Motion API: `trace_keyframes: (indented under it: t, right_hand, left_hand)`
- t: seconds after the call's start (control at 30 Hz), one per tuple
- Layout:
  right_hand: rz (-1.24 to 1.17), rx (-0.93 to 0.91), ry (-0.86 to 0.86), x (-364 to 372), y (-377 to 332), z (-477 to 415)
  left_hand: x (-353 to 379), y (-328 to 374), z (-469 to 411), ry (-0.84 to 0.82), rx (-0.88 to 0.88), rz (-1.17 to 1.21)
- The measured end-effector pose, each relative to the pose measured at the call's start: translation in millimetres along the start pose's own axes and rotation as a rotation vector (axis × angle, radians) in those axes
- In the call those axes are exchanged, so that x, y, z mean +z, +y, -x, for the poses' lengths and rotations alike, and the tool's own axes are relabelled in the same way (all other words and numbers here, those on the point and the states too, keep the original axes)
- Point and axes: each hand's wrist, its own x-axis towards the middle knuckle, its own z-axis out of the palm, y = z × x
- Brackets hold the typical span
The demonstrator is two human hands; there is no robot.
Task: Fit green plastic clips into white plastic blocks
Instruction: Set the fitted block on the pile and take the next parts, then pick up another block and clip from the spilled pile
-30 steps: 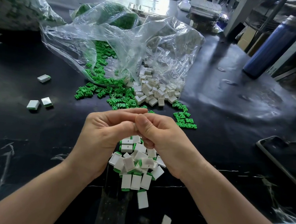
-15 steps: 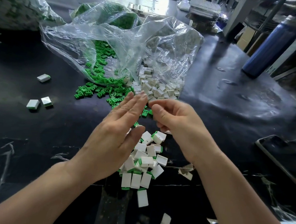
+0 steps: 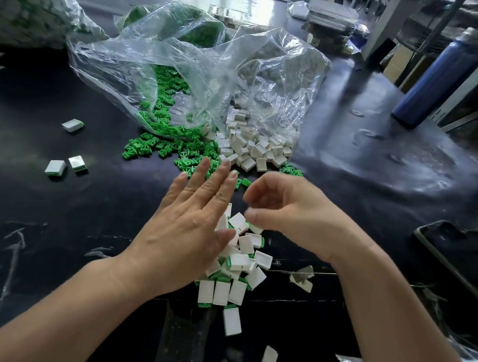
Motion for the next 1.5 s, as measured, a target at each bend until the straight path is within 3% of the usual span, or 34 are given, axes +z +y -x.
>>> trace_keyframes:
  t: [0.3, 0.43, 0.6, 0.7, 0.83, 1.0, 1.13, 1.27, 1.5]
  right_hand:
    - [0.141, -0.001, -0.118, 12, -2, 1]
    - [0.168, 0.003, -0.131, 12, -3, 1]
    - [0.236, 0.022, 0.0, 7, -2, 0]
    - [0.333, 0.039, 0.218, 0, 7, -8]
    - [0.444, 0.022, 0.447, -5, 23, -28]
    - [0.635, -0.066, 0.354, 3, 38, -49]
    - [0.733, 0.001, 0.213, 5, 49, -54]
    - [0.703, -0.079, 0.407, 3, 47, -51]
    - [0.503, -0.092, 0.537, -1, 40, -43]
  left_hand:
    - [-5, -8, -11, 0.147, -0.126, 0.422]
    - [-3, -22, -18, 0.268, -0.213, 0.348]
    - [6, -35, -28, 0.139, -0.315, 0.236]
    - [8, -40, -30, 0.039, -0.345, 0.123]
    - [5, -36, -24, 0.118, -0.256, 0.024]
    - [-4, -32, -17, 0.198, -0.248, 0.056]
    - [-8, -30, -17, 0.224, -0.231, 0.09]
    - [-7, -31, -17, 0.289, -0.244, 0.142]
    - [-10, -31, -14, 0.306, -0.299, 0.203]
